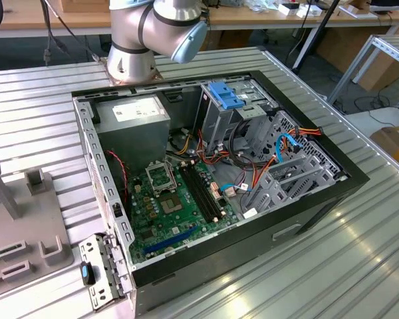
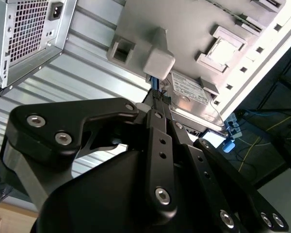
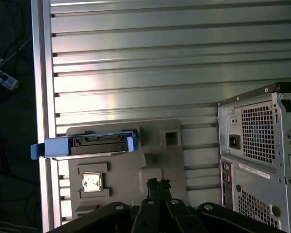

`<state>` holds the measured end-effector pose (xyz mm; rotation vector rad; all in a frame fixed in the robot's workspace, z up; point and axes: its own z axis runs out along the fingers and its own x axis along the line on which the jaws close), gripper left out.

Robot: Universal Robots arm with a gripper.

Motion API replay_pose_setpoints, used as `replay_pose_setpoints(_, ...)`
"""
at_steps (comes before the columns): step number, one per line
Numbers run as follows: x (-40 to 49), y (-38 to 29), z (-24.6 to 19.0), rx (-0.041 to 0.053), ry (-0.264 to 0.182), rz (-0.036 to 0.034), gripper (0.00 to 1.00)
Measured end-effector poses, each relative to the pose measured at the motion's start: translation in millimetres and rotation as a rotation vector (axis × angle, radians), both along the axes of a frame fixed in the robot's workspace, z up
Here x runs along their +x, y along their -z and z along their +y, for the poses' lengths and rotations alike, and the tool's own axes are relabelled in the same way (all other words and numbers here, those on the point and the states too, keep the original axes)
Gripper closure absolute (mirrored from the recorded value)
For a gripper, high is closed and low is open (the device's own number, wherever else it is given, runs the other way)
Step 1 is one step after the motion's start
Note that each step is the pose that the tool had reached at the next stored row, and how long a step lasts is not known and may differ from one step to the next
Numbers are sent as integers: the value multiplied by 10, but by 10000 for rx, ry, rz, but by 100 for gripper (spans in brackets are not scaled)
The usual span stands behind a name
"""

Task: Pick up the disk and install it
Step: 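Reach for the disk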

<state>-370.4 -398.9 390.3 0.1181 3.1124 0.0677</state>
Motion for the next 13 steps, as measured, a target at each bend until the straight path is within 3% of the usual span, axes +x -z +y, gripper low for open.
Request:
replay_pose_setpoints(5, -168, 4, 0, -1, -1, 1, 89)
replay_pose_setpoints(9, -368, 10, 0, -1, 0, 1, 89)
replay_pose_setpoints(11, -519, 15, 0, -3, -2, 1, 89)
replay_pose_setpoints(13, -572, 18, 0, -4, -1, 0, 89)
